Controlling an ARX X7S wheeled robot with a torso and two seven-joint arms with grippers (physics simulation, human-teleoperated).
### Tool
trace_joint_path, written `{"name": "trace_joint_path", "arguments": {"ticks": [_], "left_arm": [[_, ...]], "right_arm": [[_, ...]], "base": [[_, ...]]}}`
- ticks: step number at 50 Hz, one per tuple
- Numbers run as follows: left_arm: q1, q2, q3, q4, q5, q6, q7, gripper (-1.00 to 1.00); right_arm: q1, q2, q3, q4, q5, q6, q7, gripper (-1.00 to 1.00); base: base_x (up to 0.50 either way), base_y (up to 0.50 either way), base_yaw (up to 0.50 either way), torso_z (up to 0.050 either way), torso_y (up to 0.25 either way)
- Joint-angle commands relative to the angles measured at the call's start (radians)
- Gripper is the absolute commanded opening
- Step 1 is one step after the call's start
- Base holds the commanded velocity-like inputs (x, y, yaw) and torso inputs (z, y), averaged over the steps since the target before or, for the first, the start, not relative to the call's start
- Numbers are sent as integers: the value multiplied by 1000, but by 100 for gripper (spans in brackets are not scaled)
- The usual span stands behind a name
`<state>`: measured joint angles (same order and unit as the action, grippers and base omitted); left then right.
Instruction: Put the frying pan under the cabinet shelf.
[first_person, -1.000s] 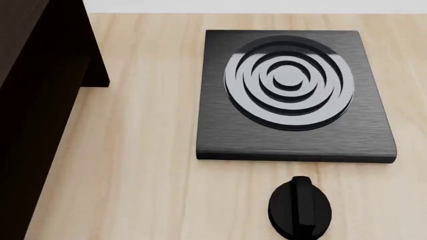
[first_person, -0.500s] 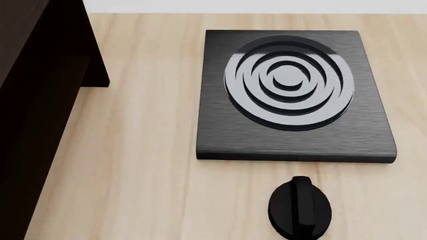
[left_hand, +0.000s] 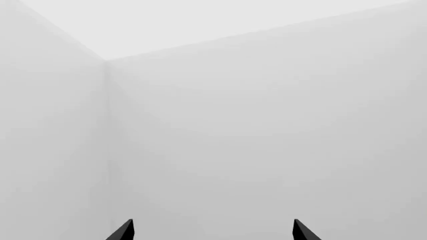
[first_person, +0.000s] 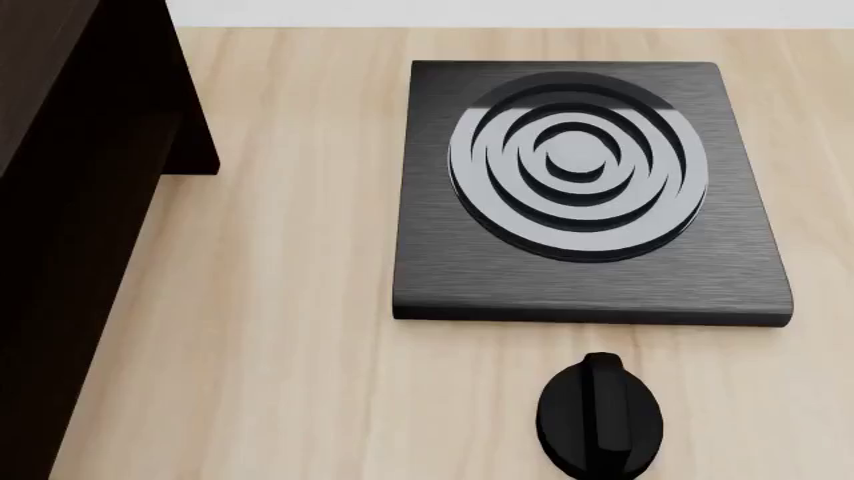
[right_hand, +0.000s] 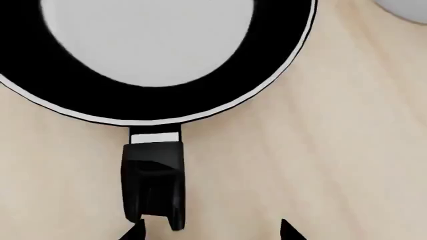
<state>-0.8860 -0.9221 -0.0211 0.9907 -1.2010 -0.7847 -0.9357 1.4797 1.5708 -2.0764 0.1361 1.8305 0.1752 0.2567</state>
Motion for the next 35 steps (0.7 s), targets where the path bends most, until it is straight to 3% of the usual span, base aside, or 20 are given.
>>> {"name": "trace_joint_path", "arguments": {"ticks": [1,20,29,35], "left_arm": [[13,-1,4,-3,19,11,8,100],[26,-13,-1,2,16,26,0,100],[34,-16,-3,1,21,36,1,100],[42,-16,-3,-1,27,44,4,100]], "right_arm": [[-190,0,-84,-27,33,-125,-3,-100],[-119,0,-7,-36,20,-49,48,-100],[126,0,242,-19,-65,345,116,-100],[280,0,401,-101,-45,592,250,-100]], "base": [[0,0,0,0,0],[0,0,0,0,-1],[0,0,0,0,0],[0,0,0,0,0]]}}
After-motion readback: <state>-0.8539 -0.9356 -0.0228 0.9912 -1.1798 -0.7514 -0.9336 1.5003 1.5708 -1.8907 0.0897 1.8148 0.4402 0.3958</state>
